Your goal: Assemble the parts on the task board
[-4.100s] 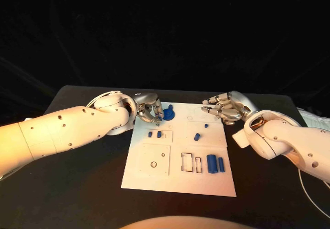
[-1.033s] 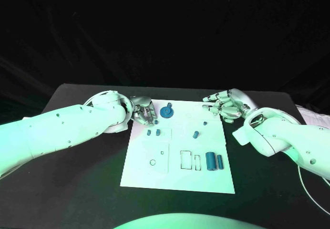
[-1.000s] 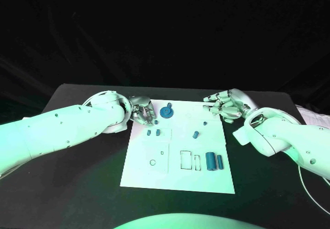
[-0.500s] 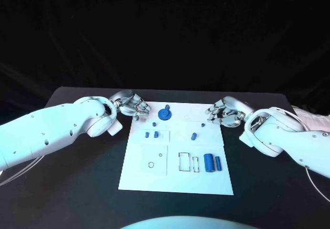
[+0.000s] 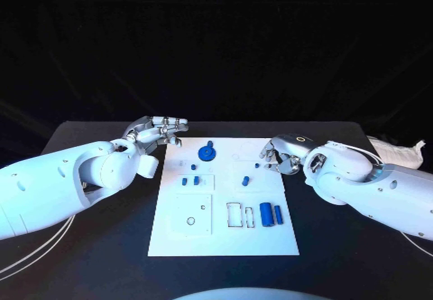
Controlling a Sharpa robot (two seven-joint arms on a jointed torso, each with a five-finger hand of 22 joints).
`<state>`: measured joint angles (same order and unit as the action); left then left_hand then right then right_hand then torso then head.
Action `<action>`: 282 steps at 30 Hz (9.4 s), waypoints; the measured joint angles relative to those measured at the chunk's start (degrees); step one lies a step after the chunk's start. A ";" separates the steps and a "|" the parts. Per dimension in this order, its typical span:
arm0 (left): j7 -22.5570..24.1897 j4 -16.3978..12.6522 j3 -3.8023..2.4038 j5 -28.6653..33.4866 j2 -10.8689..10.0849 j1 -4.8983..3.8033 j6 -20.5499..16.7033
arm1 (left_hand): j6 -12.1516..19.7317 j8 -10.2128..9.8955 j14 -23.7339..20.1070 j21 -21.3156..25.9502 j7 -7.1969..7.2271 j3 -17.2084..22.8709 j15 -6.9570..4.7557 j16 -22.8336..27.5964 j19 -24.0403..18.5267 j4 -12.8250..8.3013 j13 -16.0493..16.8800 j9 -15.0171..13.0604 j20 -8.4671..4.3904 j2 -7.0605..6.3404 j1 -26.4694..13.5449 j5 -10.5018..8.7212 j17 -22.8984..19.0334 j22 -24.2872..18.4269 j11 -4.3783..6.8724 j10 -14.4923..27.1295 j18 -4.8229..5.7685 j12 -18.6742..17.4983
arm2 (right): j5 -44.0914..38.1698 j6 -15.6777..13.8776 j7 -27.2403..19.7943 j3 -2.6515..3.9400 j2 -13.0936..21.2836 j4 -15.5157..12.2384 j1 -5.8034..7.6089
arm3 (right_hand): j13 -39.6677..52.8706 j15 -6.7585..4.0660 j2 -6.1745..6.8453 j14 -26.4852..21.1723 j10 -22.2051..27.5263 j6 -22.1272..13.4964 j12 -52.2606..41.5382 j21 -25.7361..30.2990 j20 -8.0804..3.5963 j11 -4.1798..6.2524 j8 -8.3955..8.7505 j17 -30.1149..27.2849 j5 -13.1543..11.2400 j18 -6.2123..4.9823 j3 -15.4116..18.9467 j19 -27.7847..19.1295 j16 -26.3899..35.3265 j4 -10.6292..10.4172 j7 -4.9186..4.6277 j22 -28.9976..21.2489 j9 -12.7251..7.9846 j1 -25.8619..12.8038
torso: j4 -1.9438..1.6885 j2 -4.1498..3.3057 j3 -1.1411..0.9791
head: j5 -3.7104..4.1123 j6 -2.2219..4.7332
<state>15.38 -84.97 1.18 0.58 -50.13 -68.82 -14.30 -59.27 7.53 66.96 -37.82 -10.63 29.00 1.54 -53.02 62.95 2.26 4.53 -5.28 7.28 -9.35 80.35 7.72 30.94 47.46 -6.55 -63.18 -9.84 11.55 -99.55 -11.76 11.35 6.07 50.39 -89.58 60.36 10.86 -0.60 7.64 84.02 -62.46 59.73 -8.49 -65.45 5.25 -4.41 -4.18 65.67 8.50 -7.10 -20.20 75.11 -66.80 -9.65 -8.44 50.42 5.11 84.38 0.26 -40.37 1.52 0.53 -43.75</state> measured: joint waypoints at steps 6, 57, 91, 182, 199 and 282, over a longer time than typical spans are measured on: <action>1.53 -0.70 0.01 3.26 -0.17 0.06 -0.43 | 0.00 0.00 0.00 0.22 0.00 -0.07 0.00 0.00 0.00 -0.07 -0.01 0.00 0.00 0.23 -0.23 0.00 -0.19 -0.09 0.00 0.00 0.00 0.25 | -2.38 0.89 0.47 0.00 -1.07 0.33 -0.06 | -0.79 0.00 0.00 0.00 0.00 0.16 0.22 0.00 0.00 0.00 0.00 -0.10 -0.55 0.00 -0.61 0.00 0.00 0.16 0.17 0.00 -0.05 0.00 | 0.01 -0.03 0.00 | 0.10 0.00; 2.63 -2.14 0.01 6.01 -0.39 0.10 -0.46 | 0.65 0.20 0.00 1.21 -0.18 -1.42 0.04 0.00 0.00 -0.77 -0.08 0.18 0.00 0.45 -0.45 0.00 -1.68 -1.03 0.02 1.26 0.02 1.32 | -4.30 3.89 0.47 -0.93 -5.94 4.53 0.31 | -4.80 -0.01 -0.47 0.00 -3.75 3.97 0.87 -1.12 -0.42 0.77 -0.45 -0.09 -1.07 0.01 -4.89 1.22 0.01 2.22 1.32 1.83 0.83 -0.92 | 0.13 -0.02 -0.08 | -0.44 -0.61; 2.23 -2.08 0.01 5.14 -0.50 0.10 -0.22 | 0.85 0.40 -0.07 1.43 -0.38 -1.58 0.12 0.00 0.00 -1.24 -0.13 0.18 0.00 0.67 -0.23 0.00 -1.89 -1.08 -0.19 1.45 0.03 1.32 | -10.01 1.35 3.97 -1.61 -5.79 2.53 -0.16 | -5.92 -0.84 -1.76 0.02 -7.76 7.26 1.39 -4.51 -1.03 0.89 -1.33 0.71 -3.53 0.01 -8.34 3.08 -1.66 6.81 1.96 6.42 2.04 -1.27 | 0.10 -0.02 -0.08 | -0.35 -0.86; 2.07 -2.02 0.00 4.53 0.65 0.11 0.73 | 1.26 0.40 -0.18 1.43 -0.39 -1.56 0.23 0.00 0.00 -1.57 -0.17 0.26 0.00 0.67 -0.23 0.00 -2.06 -1.11 -0.40 1.66 0.03 1.55 | -6.34 -0.89 0.65 -1.20 -15.12 -6.10 -9.07 | -6.33 -0.83 -1.65 0.01 -8.46 7.44 3.02 -4.84 -0.83 0.57 -0.88 0.73 -3.34 0.01 -9.59 3.27 -1.66 8.08 1.52 6.62 2.23 -2.14 | 0.13 -0.01 0.01 | -10.17 -3.82; 1.99 -2.01 0.00 3.50 0.78 0.11 1.00 | 1.26 0.40 -0.18 1.43 -0.39 -1.56 0.23 0.00 0.00 -1.57 -0.17 0.31 0.00 0.67 -0.23 0.00 -2.23 -1.10 -0.19 1.87 0.03 1.55 | -7.47 -0.71 2.13 -1.87 -15.82 -5.69 -9.04 | -7.40 0.42 -0.84 -0.01 -2.64 4.37 5.07 -2.90 0.39 -0.59 0.44 -0.42 -2.50 0.01 -9.30 2.05 -1.21 8.38 -0.05 3.47 1.76 -5.41 | 0.14 0.00 0.00 | -10.09 -3.87; 1.36 -1.72 0.02 3.12 0.61 0.43 1.83 | 1.46 0.40 -0.31 1.43 -0.59 -1.72 0.36 0.00 0.00 -1.73 -0.20 0.34 0.00 0.67 -0.23 0.00 -2.36 -1.14 -0.40 2.07 0.03 1.98 | -4.09 -0.14 2.11 1.81 -3.17 -6.51 -6.24 | -7.21 0.38 -3.32 0.00 -2.62 2.39 -1.93 -2.46 0.30 0.25 -0.01 -3.56 -2.54 0.01 2.24 1.95 -0.68 4.13 0.56 2.87 -0.13 -2.25 | 0.99 0.30 0.10 | -6.39 -0.73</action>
<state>16.74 -86.68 1.21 3.69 -49.52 -68.39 -12.47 -57.80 7.93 66.65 -36.39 -11.22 27.28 1.89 -53.03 62.95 0.53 4.32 -4.94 7.28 -8.67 80.13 7.72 28.58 46.32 -6.95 -61.11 -9.81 13.53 -103.64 -11.90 13.46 7.88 47.22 -96.08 54.12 3.64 -0.23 4.32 84.02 -65.08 62.12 -10.42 -67.92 5.55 -4.16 -4.19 62.11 5.96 -7.08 -17.96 77.06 -67.49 -5.52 -7.88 53.29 4.98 82.14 1.25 -40.07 1.62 -5.86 -44.48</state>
